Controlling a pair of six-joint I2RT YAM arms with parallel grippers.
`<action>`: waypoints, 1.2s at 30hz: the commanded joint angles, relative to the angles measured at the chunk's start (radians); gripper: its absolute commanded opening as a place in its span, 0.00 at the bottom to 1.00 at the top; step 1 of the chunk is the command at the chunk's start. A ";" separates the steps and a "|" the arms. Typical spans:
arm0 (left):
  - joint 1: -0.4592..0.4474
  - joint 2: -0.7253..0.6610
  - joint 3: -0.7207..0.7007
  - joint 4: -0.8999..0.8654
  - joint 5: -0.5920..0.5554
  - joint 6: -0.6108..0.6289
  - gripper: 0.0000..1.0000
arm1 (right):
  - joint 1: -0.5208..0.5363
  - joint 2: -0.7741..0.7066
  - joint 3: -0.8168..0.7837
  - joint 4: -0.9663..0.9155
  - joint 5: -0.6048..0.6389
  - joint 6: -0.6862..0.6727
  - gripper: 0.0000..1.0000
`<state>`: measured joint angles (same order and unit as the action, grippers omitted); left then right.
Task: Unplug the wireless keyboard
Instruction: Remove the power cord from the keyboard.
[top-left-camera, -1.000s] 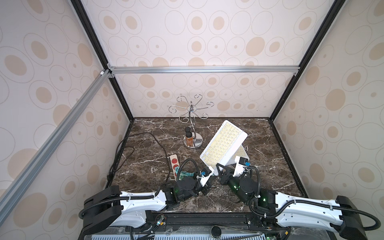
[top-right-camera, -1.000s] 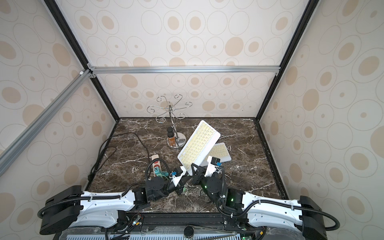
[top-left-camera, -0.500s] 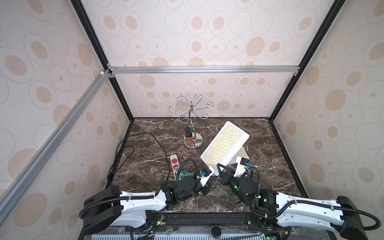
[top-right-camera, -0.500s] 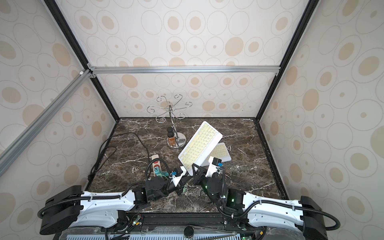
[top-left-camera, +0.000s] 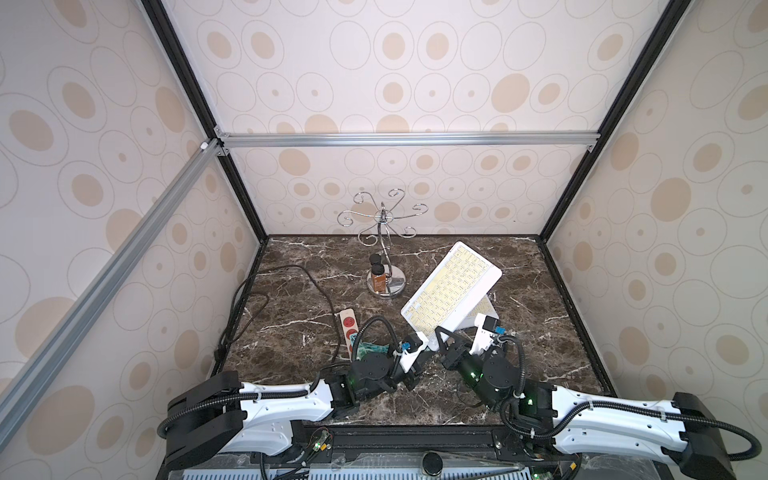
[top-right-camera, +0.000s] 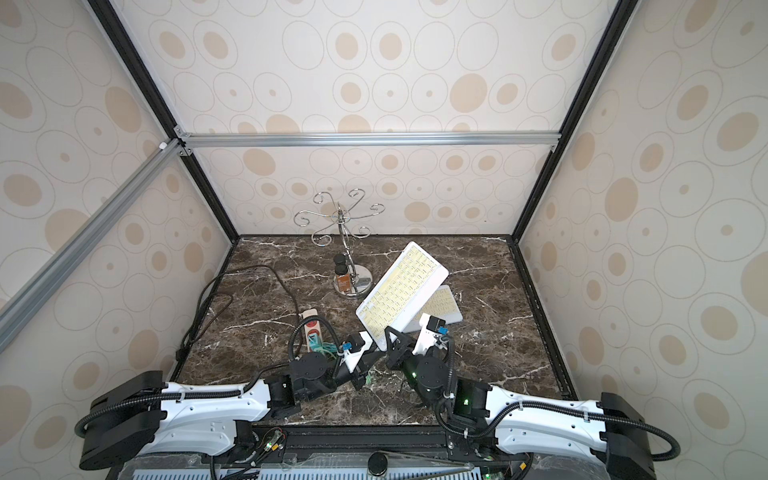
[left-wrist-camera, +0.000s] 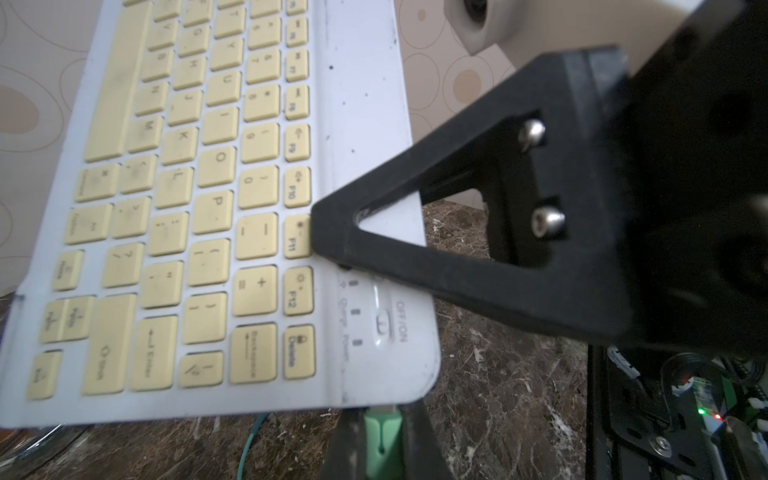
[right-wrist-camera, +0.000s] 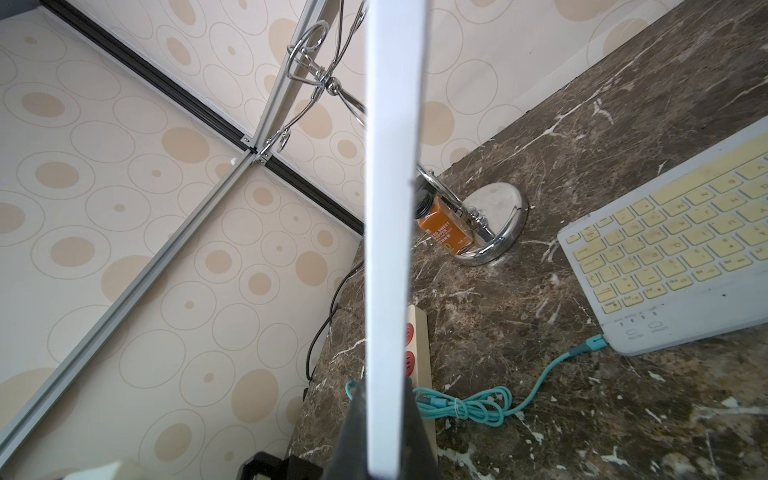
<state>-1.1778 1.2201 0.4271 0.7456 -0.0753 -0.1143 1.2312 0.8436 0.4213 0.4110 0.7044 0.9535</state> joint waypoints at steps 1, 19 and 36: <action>-0.007 -0.007 0.013 0.043 0.068 0.010 0.00 | 0.002 -0.001 0.008 0.081 0.025 0.000 0.00; -0.007 0.003 0.012 0.051 0.077 0.001 0.00 | 0.002 -0.003 0.027 0.033 0.042 0.007 0.00; -0.008 0.030 0.016 0.064 0.103 -0.008 0.00 | 0.002 -0.015 0.013 0.059 0.066 -0.002 0.00</action>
<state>-1.1728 1.2396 0.4271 0.7616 -0.0616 -0.1169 1.2316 0.8455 0.4221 0.3973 0.7197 0.9569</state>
